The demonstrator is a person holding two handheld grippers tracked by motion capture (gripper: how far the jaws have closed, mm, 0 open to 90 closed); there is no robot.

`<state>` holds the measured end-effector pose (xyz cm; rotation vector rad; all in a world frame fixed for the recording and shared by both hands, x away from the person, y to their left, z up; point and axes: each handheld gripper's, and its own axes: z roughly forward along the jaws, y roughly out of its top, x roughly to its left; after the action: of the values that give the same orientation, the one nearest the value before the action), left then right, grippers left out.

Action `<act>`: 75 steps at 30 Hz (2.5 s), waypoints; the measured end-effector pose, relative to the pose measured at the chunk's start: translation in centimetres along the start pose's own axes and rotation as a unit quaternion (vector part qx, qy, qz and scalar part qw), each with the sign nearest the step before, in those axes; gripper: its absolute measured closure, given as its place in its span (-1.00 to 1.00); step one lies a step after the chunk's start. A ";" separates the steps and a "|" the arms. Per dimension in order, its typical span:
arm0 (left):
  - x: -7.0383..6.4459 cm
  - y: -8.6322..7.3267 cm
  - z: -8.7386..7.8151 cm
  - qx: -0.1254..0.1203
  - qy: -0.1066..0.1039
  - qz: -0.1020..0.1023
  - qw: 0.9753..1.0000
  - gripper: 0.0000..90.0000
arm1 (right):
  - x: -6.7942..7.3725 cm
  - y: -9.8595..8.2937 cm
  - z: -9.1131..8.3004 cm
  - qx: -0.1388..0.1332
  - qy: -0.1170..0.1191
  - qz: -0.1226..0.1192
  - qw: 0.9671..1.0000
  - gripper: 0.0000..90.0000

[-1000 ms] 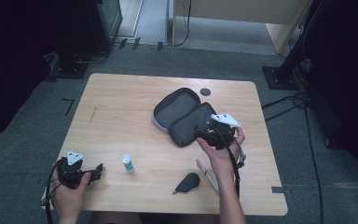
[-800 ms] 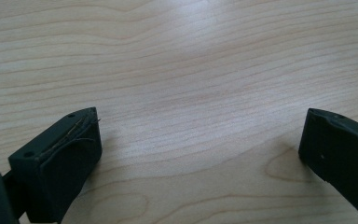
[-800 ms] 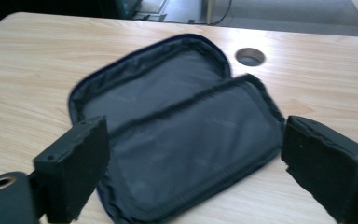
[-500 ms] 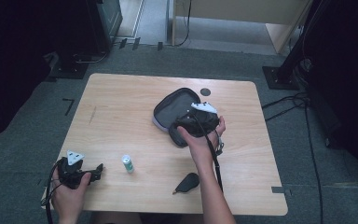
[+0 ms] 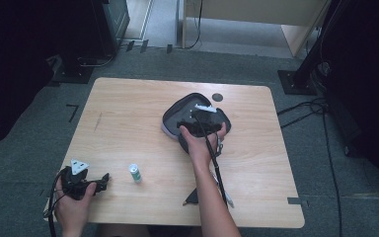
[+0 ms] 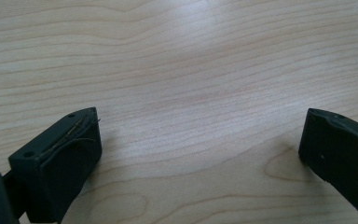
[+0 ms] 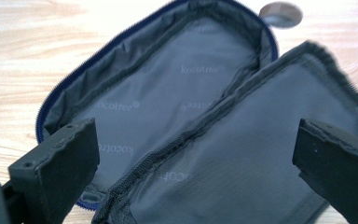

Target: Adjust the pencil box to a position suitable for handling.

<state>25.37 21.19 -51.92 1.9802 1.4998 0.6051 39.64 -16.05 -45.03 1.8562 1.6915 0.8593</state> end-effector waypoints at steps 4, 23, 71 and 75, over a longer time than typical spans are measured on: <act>0.0 0.0 0.0 0.000 0.000 0.000 1.000 -1.00 | 0.5 -0.3 0.7 0.012 -0.005 -0.004 1.000 -1.00; 0.0 0.0 0.0 0.000 0.000 0.000 1.000 -1.00 | 1.4 -1.8 4.5 0.060 -0.074 -0.016 0.995 -1.00; 0.0 0.0 0.0 0.000 0.000 0.000 1.000 -1.00 | 3.0 -2.6 0.2 -0.032 0.145 -0.100 0.984 0.24; 0.0 0.0 0.0 0.000 0.000 0.000 1.000 -1.00 | 3.6 -2.9 0.6 -0.030 0.164 -0.108 0.980 0.23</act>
<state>25.37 21.19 -51.91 1.9805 1.4999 0.6052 38.15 -12.14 -47.07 1.5162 1.9955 1.1564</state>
